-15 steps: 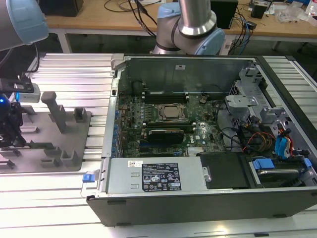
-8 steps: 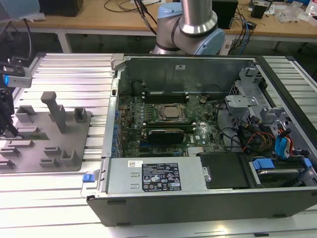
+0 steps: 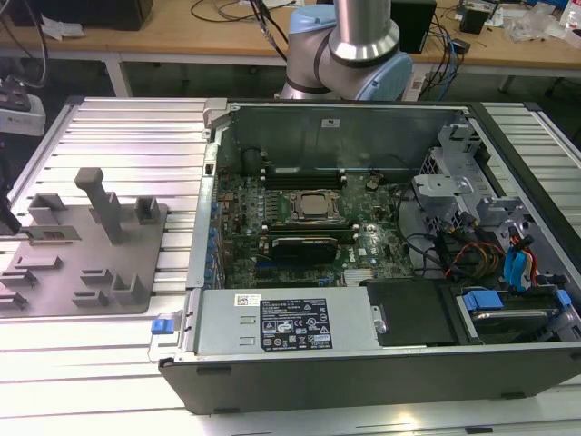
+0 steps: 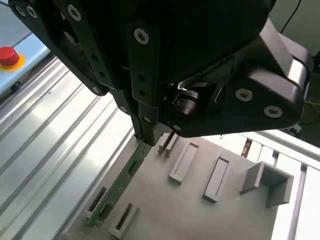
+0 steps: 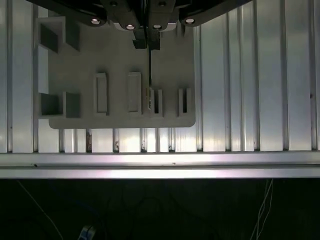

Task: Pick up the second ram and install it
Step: 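Pick up the second ram and move it above second insertion slot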

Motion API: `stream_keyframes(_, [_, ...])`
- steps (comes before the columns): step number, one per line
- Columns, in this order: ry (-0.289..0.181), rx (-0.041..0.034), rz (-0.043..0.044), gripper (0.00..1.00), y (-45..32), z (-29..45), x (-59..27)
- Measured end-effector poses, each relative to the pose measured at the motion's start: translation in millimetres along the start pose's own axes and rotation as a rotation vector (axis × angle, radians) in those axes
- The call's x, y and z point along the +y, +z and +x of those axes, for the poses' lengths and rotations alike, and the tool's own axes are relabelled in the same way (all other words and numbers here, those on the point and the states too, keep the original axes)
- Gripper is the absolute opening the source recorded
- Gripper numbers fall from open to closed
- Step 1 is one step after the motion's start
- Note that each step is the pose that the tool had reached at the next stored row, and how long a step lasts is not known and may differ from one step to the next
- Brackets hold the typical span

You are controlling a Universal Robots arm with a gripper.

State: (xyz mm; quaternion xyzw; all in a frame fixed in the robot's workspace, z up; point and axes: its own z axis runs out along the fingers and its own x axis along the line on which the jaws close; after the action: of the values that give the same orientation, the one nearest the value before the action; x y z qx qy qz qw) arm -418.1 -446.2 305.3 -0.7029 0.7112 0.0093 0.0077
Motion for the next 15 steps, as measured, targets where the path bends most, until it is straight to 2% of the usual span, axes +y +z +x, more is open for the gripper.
stream_keyframes(1, [0.0, -0.0007, 0.0, 0.1, -4.3, -0.1, -0.1])
stream_keyframes(6, [0.0, -0.0066, 0.0, 0.1, -37.9, -1.4, -0.5])
stream_keyframes(9, [0.0, -0.0114, -0.0001, 0.1, -64.9, -2.2, -1.0])
stream_keyframes(11, [0.0, -0.015, -0.0002, 0.1, -79.3, -2.6, -1.4])
stream_keyframes(12, [0.0, -0.0159, -0.0002, 0.1, -83.2, -2.7, -1.5])
stream_keyframes(13, [0.0, -0.0179, -0.0002, 0.1, -91.1, -3.2, -1.8])
stream_keyframes(15, [0.0, -0.0195, -0.0002, 0.1, -96.8, -4.1, -1.9])
